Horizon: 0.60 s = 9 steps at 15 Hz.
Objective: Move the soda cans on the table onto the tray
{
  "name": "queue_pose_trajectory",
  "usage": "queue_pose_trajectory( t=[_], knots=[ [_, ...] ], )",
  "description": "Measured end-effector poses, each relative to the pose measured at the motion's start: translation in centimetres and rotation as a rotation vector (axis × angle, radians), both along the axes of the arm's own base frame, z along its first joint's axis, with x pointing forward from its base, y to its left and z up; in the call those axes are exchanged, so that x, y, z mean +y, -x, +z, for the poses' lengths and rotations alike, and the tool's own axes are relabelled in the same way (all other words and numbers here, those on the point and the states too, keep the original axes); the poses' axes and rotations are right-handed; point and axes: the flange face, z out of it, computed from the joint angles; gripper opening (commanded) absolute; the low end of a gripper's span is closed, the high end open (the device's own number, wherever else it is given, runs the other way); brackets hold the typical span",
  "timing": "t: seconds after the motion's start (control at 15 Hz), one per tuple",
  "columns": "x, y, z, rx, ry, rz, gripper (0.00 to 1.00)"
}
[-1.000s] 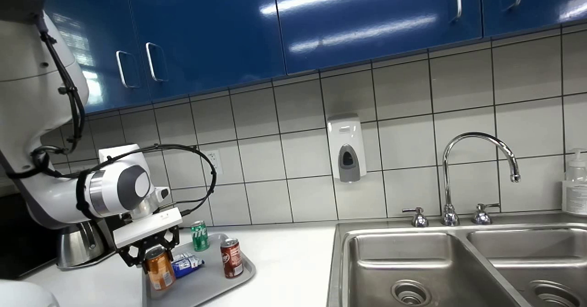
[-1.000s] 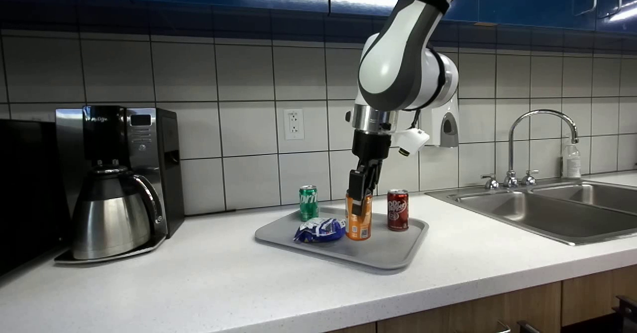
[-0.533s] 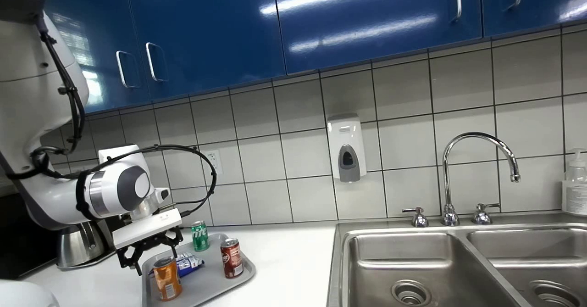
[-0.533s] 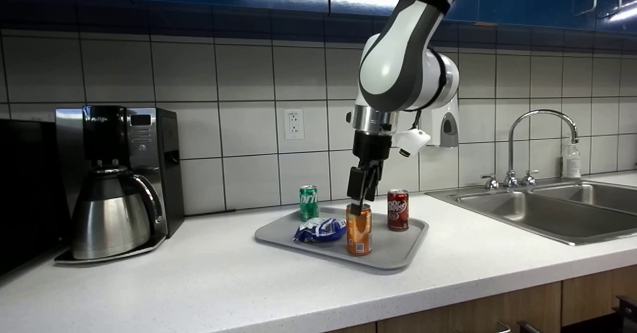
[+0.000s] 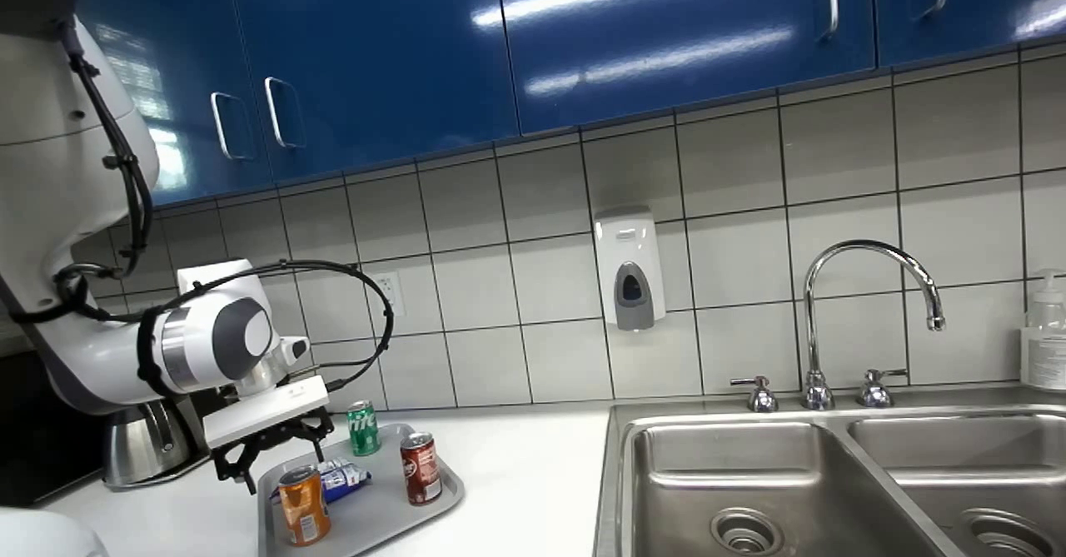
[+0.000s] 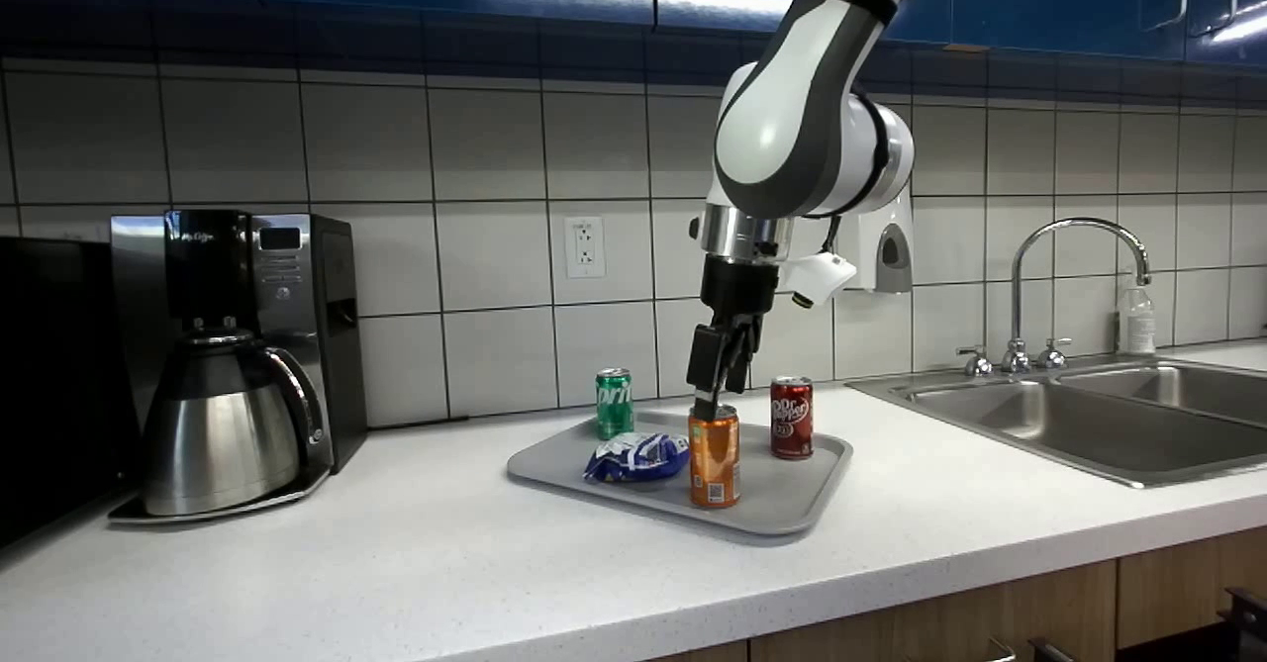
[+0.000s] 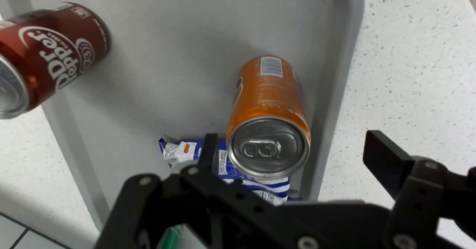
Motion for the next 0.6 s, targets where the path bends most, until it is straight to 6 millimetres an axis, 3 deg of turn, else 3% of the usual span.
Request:
queue_pose_trajectory(
  t=[0.33, 0.6],
  knots=[
    [0.1, -0.3, 2.0, -0.076, -0.045, -0.042, 1.0],
    [-0.4, 0.6, 3.1, -0.095, -0.046, -0.051, 1.0]
  ],
)
